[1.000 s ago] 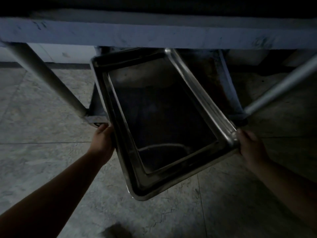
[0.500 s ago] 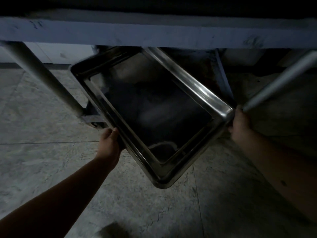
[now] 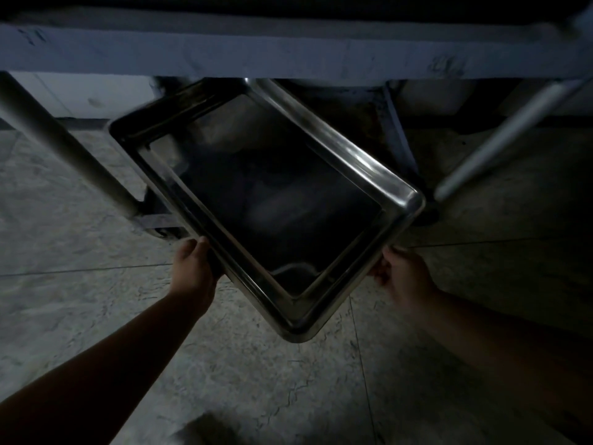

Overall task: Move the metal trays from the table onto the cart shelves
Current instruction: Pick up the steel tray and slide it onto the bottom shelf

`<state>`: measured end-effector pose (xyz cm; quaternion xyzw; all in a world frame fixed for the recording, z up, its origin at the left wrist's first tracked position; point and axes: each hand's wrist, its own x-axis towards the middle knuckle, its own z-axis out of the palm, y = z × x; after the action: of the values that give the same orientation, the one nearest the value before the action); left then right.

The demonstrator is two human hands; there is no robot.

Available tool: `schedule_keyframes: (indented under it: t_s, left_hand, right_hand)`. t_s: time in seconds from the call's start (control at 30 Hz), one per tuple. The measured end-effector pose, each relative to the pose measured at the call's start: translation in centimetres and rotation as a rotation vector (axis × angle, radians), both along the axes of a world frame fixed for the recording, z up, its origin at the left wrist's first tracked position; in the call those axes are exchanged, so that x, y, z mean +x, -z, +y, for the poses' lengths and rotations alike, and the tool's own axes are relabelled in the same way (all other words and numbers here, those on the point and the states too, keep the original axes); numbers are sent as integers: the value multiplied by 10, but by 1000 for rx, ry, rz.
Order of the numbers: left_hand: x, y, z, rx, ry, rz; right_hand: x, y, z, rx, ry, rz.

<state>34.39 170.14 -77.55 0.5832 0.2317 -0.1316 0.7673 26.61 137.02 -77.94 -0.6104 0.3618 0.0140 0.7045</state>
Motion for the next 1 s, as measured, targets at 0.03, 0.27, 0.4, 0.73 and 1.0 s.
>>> schedule_keyframes:
  t_s: [0.03,0.27,0.4,0.73,1.0]
  left_hand:
    - [-1,0,-1,-12,13,-2]
    - [-5,-6,-38,-115,78,35]
    - [4,-7,-53,-191,46,56]
    - [17,-7,-75,-216,162,100]
    - [60,-17,-73,-280,41,81]
  right_hand:
    - [5,1,-4,0,7,4]
    - [84,-18,-40,-98,178,75]
    - [101,-30,-37,-445,37,214]
    - [-4,-23,2,-287,-40,145]
    - [64,-23,-51,-274,131,217]
